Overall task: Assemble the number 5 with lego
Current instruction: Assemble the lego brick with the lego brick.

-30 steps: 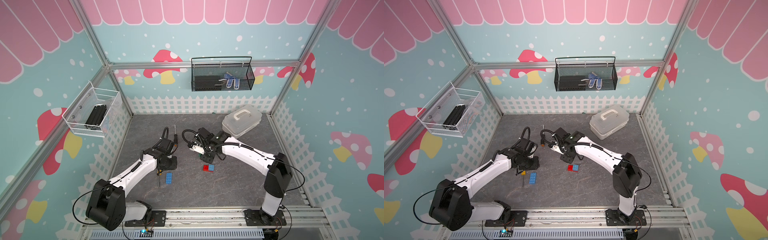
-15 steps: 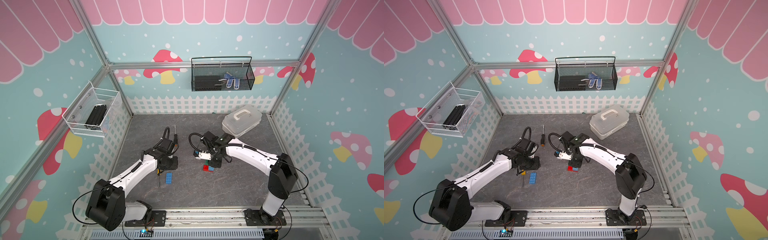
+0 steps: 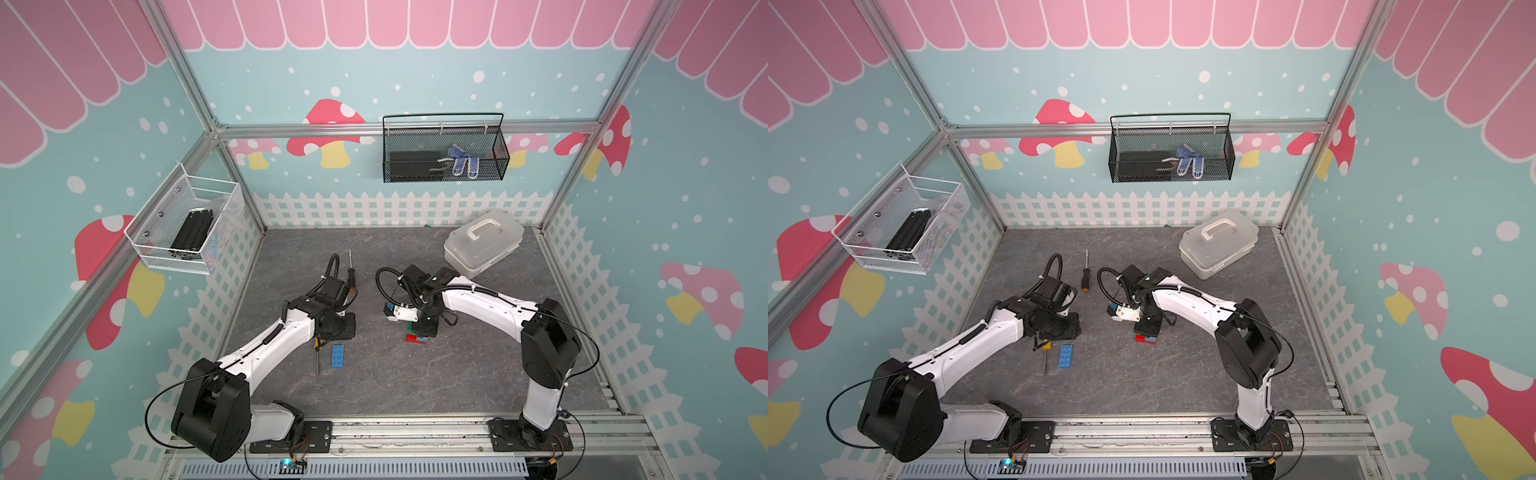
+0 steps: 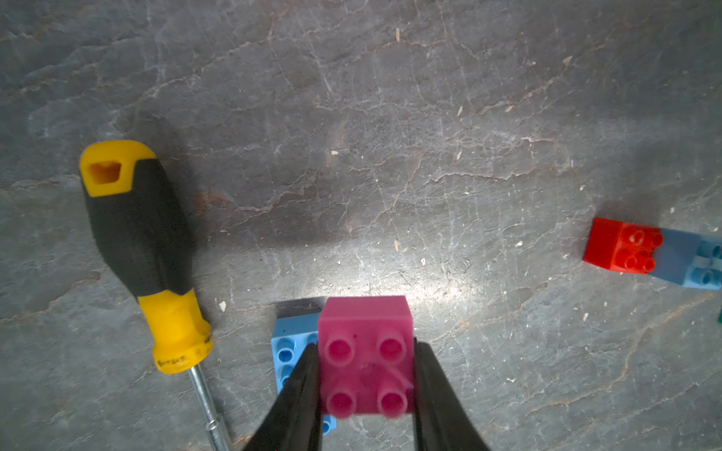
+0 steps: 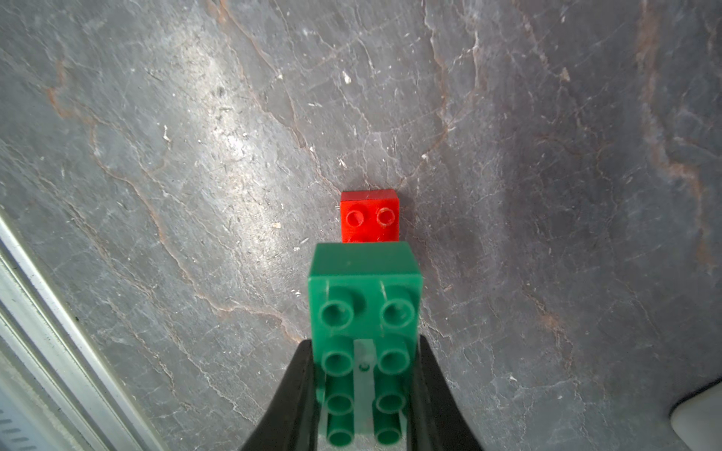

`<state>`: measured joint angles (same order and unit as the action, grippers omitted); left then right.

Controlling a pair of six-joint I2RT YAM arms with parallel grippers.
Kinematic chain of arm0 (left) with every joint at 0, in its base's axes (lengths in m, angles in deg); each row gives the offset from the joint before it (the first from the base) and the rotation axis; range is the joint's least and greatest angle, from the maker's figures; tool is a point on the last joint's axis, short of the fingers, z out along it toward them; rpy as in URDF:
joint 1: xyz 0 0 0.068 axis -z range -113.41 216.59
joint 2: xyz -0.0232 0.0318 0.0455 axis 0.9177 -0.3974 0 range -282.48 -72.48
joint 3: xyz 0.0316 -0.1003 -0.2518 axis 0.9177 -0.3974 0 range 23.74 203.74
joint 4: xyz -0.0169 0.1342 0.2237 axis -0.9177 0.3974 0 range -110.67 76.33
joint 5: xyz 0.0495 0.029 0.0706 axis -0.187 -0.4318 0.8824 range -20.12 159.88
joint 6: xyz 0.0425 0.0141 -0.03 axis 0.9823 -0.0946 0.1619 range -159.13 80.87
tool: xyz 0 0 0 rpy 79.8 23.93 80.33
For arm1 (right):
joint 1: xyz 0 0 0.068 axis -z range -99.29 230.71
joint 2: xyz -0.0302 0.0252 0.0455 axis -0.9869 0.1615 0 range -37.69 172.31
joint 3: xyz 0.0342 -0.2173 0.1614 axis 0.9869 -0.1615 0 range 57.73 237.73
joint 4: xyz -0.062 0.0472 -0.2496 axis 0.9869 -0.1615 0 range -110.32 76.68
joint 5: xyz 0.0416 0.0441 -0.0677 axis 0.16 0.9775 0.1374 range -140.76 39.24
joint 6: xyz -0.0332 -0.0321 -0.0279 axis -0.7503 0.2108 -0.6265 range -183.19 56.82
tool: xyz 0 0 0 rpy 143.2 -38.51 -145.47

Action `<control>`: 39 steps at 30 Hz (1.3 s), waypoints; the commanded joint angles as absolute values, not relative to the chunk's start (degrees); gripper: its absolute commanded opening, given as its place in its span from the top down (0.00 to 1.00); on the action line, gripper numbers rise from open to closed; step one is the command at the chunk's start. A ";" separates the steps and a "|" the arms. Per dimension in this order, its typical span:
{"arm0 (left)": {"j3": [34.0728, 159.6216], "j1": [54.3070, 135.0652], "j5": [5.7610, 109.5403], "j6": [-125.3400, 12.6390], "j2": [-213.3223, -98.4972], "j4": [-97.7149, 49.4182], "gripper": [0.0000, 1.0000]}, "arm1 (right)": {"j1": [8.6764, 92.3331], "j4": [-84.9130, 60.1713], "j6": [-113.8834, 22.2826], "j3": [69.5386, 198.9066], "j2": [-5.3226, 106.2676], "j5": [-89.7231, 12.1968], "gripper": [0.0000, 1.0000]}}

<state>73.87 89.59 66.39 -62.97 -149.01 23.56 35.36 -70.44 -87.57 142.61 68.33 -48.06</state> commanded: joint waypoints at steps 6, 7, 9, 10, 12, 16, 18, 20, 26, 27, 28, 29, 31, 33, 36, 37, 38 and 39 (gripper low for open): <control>73.23 89.77 66.82 -63.39 -149.27 23.01 0.74 | 35.79 -70.27 -88.15 142.24 70.46 -48.75 1.00; 73.18 89.79 66.80 -63.37 -149.23 22.93 0.74 | 35.75 -70.19 -88.15 142.28 70.50 -48.84 1.00; 73.25 89.79 66.91 -63.31 -149.24 22.98 0.74 | 35.78 -70.19 -88.36 142.20 70.61 -49.36 1.00; 73.23 89.79 66.89 -63.30 -149.25 22.93 0.74 | 35.78 -70.19 -88.56 142.10 70.68 -49.83 1.00; 73.23 89.79 66.92 -63.33 -149.18 23.06 0.74 | 35.79 -70.19 -88.50 142.02 70.68 -50.33 1.00; 73.23 89.79 66.89 -63.32 -149.23 23.05 0.74 | 35.79 -70.10 -88.50 141.84 70.68 -49.88 1.00; 73.14 89.79 66.91 -63.43 -149.12 23.07 0.74 | 35.75 -70.14 -88.41 141.84 70.68 -50.15 1.00; 73.10 89.79 66.90 -63.46 -149.07 23.09 0.74 | 35.79 -70.10 -88.45 141.84 70.68 -50.01 1.00; 73.12 89.79 66.90 -63.39 -149.14 23.09 0.74 | 35.77 -69.97 -88.33 141.67 72.54 -50.42 1.00; 73.09 89.79 66.90 -63.46 -149.13 23.05 0.74 | 35.79 -69.97 -88.32 141.58 72.68 -50.24 1.00; 73.14 89.79 66.89 -63.41 -149.12 23.03 0.74 | 35.79 -69.92 -88.15 141.58 72.78 -50.15 1.00; 73.13 89.77 66.89 -63.39 -149.15 23.06 0.74 | 35.77 -69.88 -88.23 141.45 72.93 -50.14 1.00; 73.14 89.79 66.89 -63.39 -149.17 23.08 0.74 | 35.79 -69.84 -88.26 141.25 73.03 -50.57 1.00; 73.13 89.75 66.92 -63.43 -149.15 23.08 0.73 | 35.75 -69.58 -88.07 141.15 73.05 -50.61 1.00; 73.14 89.79 66.96 -63.44 -149.12 23.14 0.74 | 35.75 -69.14 -87.98 140.81 73.23 -50.59 1.00; 73.07 89.79 67.01 -63.39 -149.12 23.10 0.74 | 35.79 -69.05 -87.95 140.70 73.28 -50.76 1.00; 73.14 89.77 67.05 -63.43 -149.08 23.12 0.73 | 35.76 -68.92 -87.69 140.64 73.40 -50.88 1.00; 73.14 89.78 67.07 -63.44 -148.99 23.13 0.74 | 35.79 -68.78 -87.64 140.49 73.48 -50.85 1.00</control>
